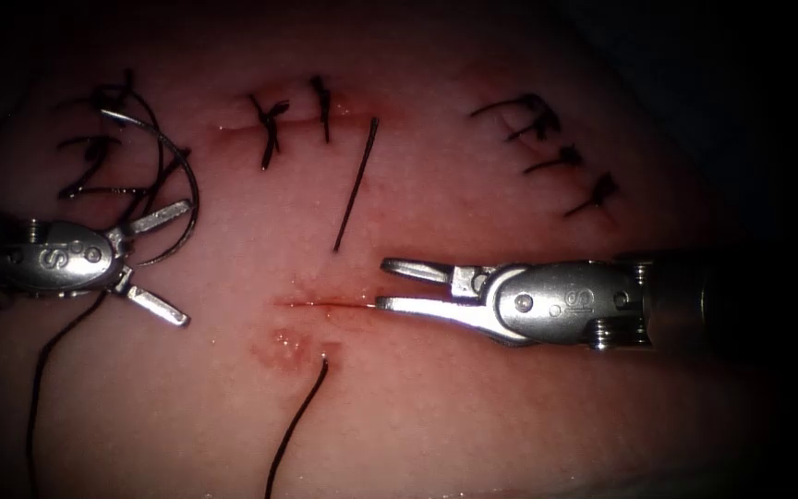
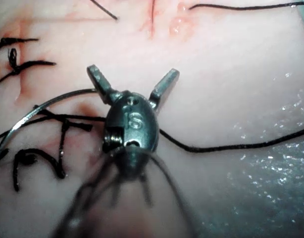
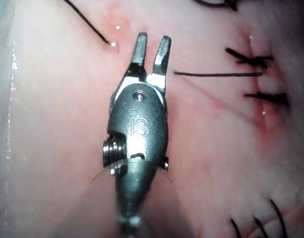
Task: Wound Closure
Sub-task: Set down the needle with the left gripper
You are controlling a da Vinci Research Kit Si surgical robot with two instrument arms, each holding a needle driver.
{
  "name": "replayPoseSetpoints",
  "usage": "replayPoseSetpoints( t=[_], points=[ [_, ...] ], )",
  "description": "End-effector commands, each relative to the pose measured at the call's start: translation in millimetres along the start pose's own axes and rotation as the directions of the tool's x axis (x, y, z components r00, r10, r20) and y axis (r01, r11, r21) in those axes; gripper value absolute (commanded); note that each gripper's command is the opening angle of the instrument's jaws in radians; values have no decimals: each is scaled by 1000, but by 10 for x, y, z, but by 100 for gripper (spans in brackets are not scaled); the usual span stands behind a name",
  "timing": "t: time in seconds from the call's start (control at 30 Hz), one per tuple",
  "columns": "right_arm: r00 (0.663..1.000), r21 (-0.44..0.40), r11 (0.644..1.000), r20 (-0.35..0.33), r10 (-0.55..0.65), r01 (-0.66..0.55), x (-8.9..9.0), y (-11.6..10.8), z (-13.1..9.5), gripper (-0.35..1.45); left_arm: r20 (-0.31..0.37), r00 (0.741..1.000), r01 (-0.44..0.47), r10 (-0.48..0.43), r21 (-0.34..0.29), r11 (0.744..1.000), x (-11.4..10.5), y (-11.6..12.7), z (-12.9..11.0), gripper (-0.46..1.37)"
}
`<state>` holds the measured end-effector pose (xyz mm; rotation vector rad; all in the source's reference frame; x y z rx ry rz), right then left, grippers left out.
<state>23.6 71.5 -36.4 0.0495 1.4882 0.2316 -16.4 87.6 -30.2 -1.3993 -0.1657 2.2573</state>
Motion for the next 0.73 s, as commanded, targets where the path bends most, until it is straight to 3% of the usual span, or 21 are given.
replayPoseSetpoints(
  t=[0.03, 0.13, 0.23, 0.73],
  points=[
    [1000, -5, 1000, 1, 0, 0, 0, 0, 0, -18, 51, 999, 8, -9, 10, 1000, 4, 4, -2, 111],
    [1000, -4, 1000, 0, 0, 0, 0, 0, 0, -22, 135, 991, 7, -13, 43, 999, 6, 9, -5, 111],
    [1000, -4, 1000, 0, 0, 0, 1, -1, 0, -21, 172, 985, 20, -31, 67, 998, 10, 7, -7, 112],
    [1000, 0, 1000, 1, 1, -1, 2, -2, 0, -20, 141, 988, 42, -56, 103, 994, 21, -1, -15, 92]
  ],
)
